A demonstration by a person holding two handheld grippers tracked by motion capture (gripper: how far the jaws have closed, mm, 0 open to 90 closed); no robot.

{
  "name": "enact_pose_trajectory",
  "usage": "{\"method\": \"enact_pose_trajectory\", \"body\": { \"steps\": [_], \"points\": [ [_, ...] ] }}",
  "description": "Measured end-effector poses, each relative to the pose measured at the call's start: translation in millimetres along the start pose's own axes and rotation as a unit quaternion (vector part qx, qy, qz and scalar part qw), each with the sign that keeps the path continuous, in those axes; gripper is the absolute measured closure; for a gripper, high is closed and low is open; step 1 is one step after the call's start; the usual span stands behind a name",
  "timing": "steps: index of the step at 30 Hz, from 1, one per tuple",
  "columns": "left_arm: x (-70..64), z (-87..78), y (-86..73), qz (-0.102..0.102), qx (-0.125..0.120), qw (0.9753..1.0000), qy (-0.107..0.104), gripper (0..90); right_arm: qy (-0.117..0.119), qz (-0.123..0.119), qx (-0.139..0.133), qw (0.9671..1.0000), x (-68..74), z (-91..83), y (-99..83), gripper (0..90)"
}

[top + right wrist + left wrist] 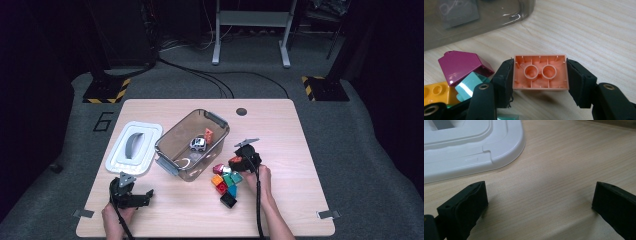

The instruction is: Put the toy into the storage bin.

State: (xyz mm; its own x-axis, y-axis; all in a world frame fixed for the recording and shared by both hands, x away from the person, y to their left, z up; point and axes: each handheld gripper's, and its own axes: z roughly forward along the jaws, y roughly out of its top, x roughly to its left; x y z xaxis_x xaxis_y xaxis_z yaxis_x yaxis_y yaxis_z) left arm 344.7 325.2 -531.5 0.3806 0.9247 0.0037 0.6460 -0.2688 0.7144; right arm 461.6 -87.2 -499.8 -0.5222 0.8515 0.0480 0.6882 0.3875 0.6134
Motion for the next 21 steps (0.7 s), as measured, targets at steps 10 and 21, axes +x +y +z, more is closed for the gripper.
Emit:
{"method": "enact_pose_trajectory", "body": {
  "steps": [10,21],
  "points": [
    [-0.1,0.0,0.0,0.000,0.000,1.0000,0.000,0.0,0.015,0.017,-0.025,0.9994,-11.0,-12.3,5.6,43.1],
    [-0.9,0.5,-0.1,-0.004,-0.004,1.0000,0.002,0.0,0.017,0.021,-0.042,0.9988,-17.5,-30.3,13.7,43.1]
  ]
}}
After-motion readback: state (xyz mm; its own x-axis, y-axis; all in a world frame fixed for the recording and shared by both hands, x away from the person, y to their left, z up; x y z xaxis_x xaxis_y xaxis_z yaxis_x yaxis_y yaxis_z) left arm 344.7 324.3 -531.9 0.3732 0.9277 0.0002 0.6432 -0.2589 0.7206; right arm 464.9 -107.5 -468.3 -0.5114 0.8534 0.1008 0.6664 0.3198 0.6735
